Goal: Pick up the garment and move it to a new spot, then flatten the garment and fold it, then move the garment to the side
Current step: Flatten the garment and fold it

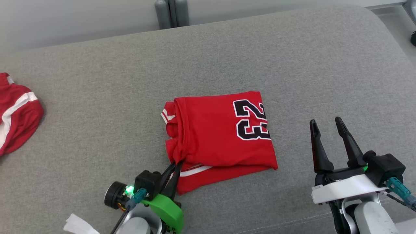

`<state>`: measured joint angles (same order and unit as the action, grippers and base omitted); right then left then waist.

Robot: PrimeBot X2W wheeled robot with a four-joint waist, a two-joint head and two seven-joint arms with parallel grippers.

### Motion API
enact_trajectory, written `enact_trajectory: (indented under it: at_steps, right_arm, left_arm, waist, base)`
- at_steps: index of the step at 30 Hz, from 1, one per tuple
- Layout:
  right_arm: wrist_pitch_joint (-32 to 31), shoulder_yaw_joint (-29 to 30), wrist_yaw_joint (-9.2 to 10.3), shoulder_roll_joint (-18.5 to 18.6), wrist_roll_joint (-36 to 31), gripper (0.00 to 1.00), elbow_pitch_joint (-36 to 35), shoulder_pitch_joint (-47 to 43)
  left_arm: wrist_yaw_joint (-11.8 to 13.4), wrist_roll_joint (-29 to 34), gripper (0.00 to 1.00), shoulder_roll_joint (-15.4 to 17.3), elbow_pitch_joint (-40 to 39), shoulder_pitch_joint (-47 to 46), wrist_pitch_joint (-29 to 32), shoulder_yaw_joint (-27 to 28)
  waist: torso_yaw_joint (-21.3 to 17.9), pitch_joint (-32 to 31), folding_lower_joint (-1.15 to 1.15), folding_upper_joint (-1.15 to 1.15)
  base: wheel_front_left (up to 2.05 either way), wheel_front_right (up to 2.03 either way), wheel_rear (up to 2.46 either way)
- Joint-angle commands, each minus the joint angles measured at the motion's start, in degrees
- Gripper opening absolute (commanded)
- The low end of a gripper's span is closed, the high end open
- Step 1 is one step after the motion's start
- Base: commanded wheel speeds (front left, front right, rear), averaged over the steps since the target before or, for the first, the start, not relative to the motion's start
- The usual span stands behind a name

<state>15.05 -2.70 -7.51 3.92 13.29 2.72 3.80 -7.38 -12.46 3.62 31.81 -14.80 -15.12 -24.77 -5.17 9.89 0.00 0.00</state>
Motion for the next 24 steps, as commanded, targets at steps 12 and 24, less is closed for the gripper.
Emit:
enact_trajectory:
  at_steps: [12,24]
  right_arm:
    - [0.16,1.66,0.05,0.08,-0.05,1.00,1.28,-0.96]
    - [0.16,2.01,0.05,0.20,-0.36,1.00,1.54,-1.66]
  left_arm:
    - [0.29,-2.11,1.00,1.53,-3.39,4.71,-0.01,-1.89]
    - [3.37,-1.64,1.00,2.04,-14.31,7.37,-0.01,6.85]
  waist:
    - [2.08,-1.26,0.00,0.00]
    - [4.82,-5.00,0.00,0.00]
  base:
    - [0.00,0.00,0.00]
    - [0.00,0.00,0.00]
